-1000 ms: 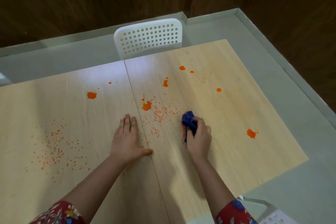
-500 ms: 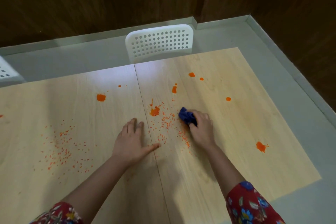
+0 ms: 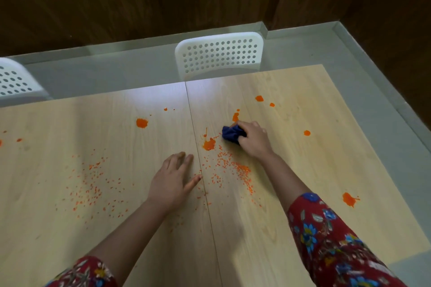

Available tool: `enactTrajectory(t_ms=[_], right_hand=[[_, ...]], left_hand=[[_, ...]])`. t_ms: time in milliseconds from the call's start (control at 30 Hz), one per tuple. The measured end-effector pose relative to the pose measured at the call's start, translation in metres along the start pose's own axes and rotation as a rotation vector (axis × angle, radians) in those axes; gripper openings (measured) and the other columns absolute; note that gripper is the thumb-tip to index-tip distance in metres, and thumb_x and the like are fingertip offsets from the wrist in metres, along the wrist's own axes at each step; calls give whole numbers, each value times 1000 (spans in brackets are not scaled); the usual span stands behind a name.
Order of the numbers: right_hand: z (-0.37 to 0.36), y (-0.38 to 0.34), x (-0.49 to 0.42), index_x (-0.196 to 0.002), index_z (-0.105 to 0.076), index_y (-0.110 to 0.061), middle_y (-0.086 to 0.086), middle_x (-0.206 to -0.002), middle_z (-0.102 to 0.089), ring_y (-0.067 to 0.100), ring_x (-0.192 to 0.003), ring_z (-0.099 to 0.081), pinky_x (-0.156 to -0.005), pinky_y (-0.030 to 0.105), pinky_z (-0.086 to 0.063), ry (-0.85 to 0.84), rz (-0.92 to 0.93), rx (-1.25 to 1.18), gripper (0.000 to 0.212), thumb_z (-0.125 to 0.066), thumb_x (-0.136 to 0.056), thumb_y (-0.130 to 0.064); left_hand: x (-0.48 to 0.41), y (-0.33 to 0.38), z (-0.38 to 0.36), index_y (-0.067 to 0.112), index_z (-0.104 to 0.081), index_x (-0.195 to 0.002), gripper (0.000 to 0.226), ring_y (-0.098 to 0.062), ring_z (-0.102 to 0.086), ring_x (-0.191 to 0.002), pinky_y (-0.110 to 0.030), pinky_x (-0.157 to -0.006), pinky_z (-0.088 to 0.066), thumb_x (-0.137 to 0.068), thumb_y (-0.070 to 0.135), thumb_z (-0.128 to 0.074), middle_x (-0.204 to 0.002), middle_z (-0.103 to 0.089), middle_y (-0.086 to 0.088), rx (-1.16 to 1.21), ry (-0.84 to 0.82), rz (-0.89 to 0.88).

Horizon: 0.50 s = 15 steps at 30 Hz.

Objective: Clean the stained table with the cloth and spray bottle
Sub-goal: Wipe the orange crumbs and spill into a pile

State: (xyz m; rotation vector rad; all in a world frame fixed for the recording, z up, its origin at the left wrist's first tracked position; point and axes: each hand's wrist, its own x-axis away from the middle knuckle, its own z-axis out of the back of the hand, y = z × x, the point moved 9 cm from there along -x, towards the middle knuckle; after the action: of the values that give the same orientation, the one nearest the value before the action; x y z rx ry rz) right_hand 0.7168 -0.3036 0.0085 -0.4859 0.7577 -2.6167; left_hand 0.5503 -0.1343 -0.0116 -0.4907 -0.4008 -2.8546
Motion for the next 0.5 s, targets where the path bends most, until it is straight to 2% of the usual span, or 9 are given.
enactTrajectory(t_ms=[67,133,200,300,367,500], right_hand=[[-12,0,18,-102,-64,-27,-13,-87,-55,21,-101,-49,-89,37,-36,-143,25,-59,32,-53,-78,-9],[-19,2,31,-87,-64,-36,-7,-90,-61,22,-97,-54,-85,38,-43,-261,1,-204,29,-51,-71,-15],[-12,3,23,-83,-62,-39,-2,-96,-66,22,-95,-58,-84,39,-48,-181,-25,-276,27,-49,-67,-20],[1,-7,-7,-103,-62,-33,-2,-102,-63,22,-102,-54,-86,41,-47,-11,0,-208,32,-52,-78,-17],[-2,-19,-24,-115,-60,-27,-2,-104,-60,23,-108,-50,-89,42,-44,-20,14,-104,37,-53,-82,-12],[-14,-27,-8,-115,-60,-25,-2,-103,-64,23,-107,-49,-88,39,-38,-1,33,38,38,-52,-81,-9]], left_hand=[[0,-1,0,32,-8,-155,76,-15,-10,-147,-37,-111,-33,-92,68,-27,-160,-11,5,11,-1,-8],[0,-2,0,32,-7,-155,75,-15,-10,-147,-36,-110,-35,-92,68,-27,-160,-11,6,14,0,-10],[-1,-2,0,33,-9,-154,74,-15,-11,-147,-36,-109,-37,-92,68,-27,-160,-12,6,17,-1,-7],[-1,-3,2,35,-10,-154,71,-14,-11,-147,-36,-107,-39,-93,67,-28,-159,-13,7,27,-4,4],[-1,-3,4,35,-12,-154,70,-13,-12,-146,-36,-106,-40,-93,65,-29,-159,-14,8,43,-7,1],[-3,-15,4,36,-23,-151,63,-8,-16,-145,-35,-110,-34,-95,59,-37,-158,-16,15,202,-39,-5]])
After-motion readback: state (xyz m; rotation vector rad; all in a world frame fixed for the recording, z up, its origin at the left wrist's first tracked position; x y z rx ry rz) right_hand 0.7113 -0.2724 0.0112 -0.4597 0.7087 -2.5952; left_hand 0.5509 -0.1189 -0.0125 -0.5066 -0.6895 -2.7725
